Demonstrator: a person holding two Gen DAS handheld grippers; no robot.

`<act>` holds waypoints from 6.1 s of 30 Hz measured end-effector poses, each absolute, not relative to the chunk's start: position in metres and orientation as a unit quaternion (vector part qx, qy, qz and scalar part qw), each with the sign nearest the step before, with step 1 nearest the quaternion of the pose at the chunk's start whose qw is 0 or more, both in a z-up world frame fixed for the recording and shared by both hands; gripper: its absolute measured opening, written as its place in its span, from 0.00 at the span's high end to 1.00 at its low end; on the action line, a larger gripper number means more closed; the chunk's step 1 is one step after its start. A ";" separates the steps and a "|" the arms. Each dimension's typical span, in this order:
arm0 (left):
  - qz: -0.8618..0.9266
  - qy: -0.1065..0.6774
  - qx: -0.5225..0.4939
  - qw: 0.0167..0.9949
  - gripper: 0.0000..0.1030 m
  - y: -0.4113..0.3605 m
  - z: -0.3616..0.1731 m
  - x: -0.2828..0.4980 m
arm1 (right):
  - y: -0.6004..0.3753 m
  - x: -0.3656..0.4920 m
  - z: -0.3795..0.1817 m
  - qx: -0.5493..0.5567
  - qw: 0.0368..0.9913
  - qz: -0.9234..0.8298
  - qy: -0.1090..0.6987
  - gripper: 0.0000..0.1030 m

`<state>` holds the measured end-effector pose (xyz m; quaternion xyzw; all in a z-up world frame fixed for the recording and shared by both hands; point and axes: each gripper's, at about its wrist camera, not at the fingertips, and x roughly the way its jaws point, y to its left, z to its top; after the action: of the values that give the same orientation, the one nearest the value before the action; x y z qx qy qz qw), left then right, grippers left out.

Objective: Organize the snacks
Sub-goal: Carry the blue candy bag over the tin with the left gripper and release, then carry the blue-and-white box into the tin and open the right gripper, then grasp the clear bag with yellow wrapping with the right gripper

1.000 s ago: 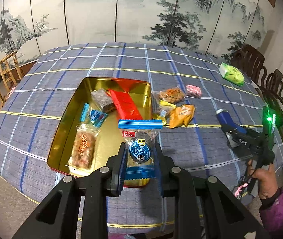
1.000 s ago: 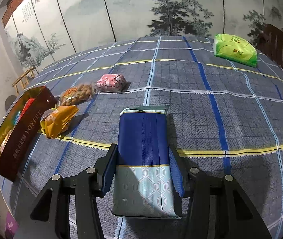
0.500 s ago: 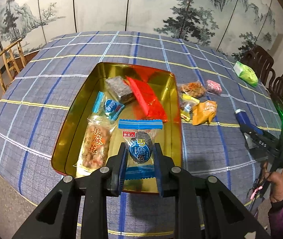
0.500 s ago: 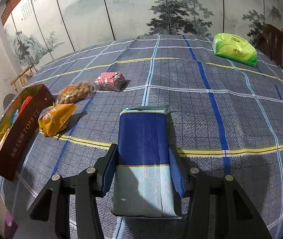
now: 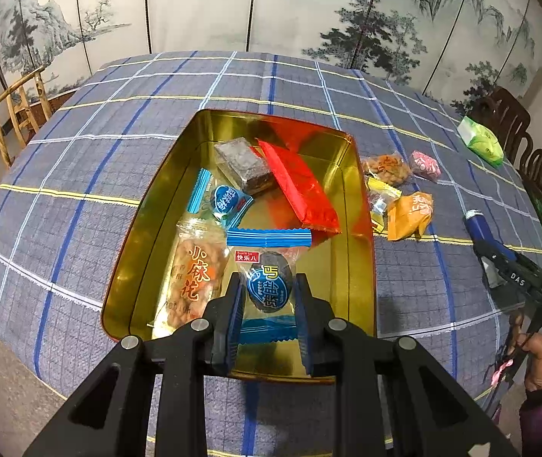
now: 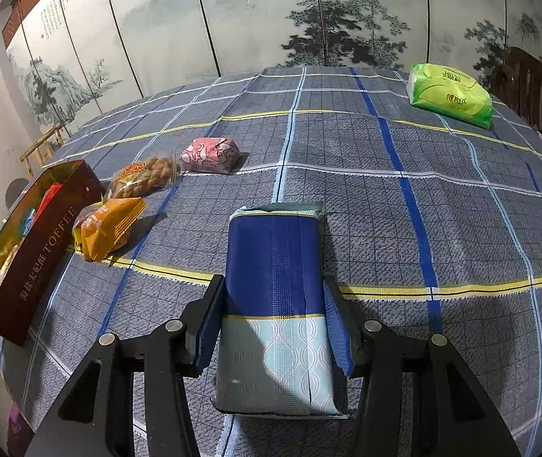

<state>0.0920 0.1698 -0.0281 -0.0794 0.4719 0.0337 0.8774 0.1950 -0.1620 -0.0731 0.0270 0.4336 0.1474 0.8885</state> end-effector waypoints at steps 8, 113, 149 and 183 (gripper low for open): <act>0.036 0.479 -0.080 0.873 0.79 0.172 -0.036 0.102 | -0.162 0.195 -0.073 0.027 0.889 0.147 0.434 0.51; 0.165 0.402 -0.065 0.898 0.01 0.249 -0.016 0.035 | 0.103 0.175 -0.014 0.043 0.802 0.379 0.460 0.51; 0.132 0.413 -0.054 0.900 0.01 0.233 -0.018 0.043 | -0.009 0.181 -0.010 -0.007 0.857 0.283 0.431 0.51; 0.113 0.427 -0.031 0.896 0.01 0.210 -0.017 0.060 | 0.055 0.224 -0.052 -0.205 0.782 0.370 0.458 0.61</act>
<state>0.0596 0.2097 -0.0172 -0.0314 0.4273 0.1133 0.8964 0.2236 0.0548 -0.0521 -0.2050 0.4581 0.3695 0.7820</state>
